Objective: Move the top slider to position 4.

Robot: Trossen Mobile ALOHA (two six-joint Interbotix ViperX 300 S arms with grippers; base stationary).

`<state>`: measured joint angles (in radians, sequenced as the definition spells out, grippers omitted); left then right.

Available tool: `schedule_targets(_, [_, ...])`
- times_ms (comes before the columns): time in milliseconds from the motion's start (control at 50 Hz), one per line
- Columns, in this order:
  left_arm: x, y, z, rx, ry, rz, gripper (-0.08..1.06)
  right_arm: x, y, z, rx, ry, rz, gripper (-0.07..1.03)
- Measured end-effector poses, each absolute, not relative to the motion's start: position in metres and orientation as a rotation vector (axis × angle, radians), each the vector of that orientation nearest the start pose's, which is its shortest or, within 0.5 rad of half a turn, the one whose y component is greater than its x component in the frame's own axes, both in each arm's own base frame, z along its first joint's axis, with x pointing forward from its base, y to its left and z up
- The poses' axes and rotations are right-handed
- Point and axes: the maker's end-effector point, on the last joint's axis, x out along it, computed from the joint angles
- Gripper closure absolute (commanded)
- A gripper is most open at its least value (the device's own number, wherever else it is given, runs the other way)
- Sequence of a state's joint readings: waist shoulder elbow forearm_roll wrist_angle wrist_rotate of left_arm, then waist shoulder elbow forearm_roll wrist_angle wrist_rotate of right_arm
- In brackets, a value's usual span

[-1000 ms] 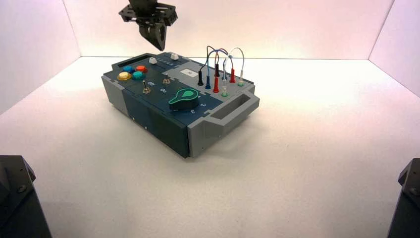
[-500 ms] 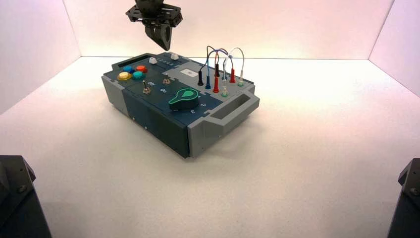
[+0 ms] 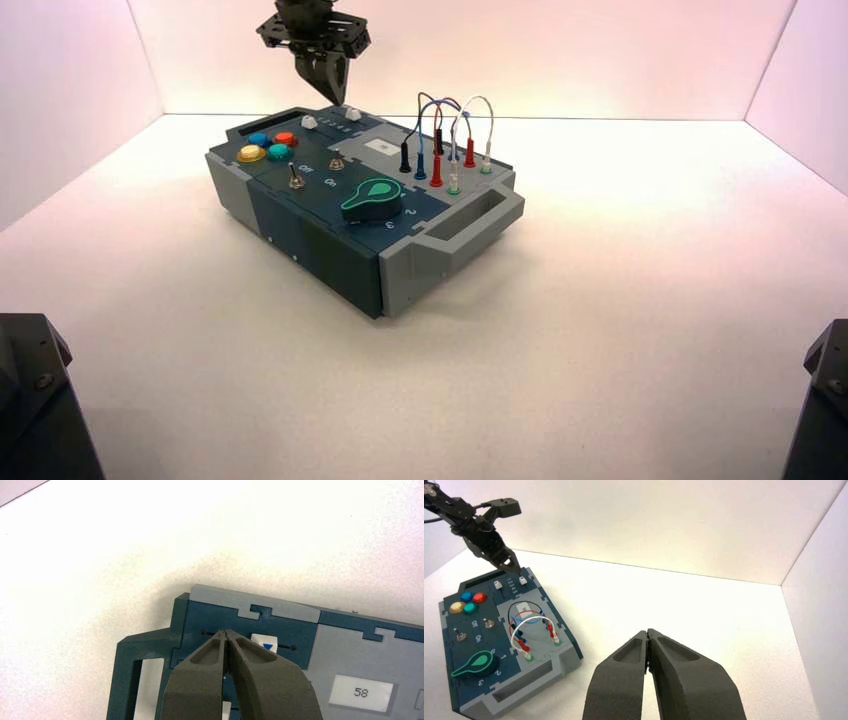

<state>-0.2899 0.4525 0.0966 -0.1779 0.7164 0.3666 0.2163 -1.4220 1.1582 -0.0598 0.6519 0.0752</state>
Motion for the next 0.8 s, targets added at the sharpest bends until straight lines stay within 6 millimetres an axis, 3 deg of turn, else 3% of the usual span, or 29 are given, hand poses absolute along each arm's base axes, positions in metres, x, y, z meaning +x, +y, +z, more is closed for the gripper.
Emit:
schedule_targets(240, [0.464, -0.17, 0.047, 0.32, 1.219, -0.515, 1.01, 0.163, 0.029, 0.242, -0.022, 0.387, 0.172, 0.98])
schedule_targets(800, [0.463, -0.171, 0.046, 0.321, 1.226, -0.517, 1.01, 0.163, 0.029, 0.242, -0.022, 0.387, 0.172, 0.98])
